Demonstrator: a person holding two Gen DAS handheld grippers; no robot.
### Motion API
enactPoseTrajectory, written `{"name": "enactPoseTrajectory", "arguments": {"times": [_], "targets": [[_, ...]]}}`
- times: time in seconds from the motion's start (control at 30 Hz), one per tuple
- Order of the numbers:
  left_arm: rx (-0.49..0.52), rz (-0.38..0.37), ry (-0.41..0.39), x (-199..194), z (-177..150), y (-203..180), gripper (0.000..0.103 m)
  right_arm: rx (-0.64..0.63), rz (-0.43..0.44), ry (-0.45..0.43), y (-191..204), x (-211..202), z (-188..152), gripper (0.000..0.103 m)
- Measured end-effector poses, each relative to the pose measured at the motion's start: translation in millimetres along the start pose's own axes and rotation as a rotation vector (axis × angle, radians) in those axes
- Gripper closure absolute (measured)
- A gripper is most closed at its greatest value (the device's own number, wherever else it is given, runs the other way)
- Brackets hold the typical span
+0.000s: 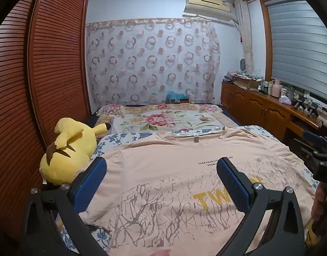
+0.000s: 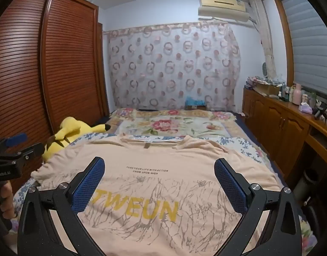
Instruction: Fold small clothes
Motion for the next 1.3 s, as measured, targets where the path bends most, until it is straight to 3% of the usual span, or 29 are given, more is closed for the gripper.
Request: {"name": "enactPoseTrajectory", "arguments": {"times": [1.3], "targets": [[0.005, 0.006, -0.022, -9.0, 6.0, -0.5, 0.000, 0.014, -0.014, -0.010, -6.1, -3.1, 0.4, 0.000]]}}
Point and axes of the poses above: each gripper's, at about its wrist camera, not at the fingertips, and x roughly the way its jaws point, y to its left, z to its top, the point moved 5 cm from there along x, roughly the way its jaws point, and after that the axes turned 10 degrees about -x, right-handed, at the moved point
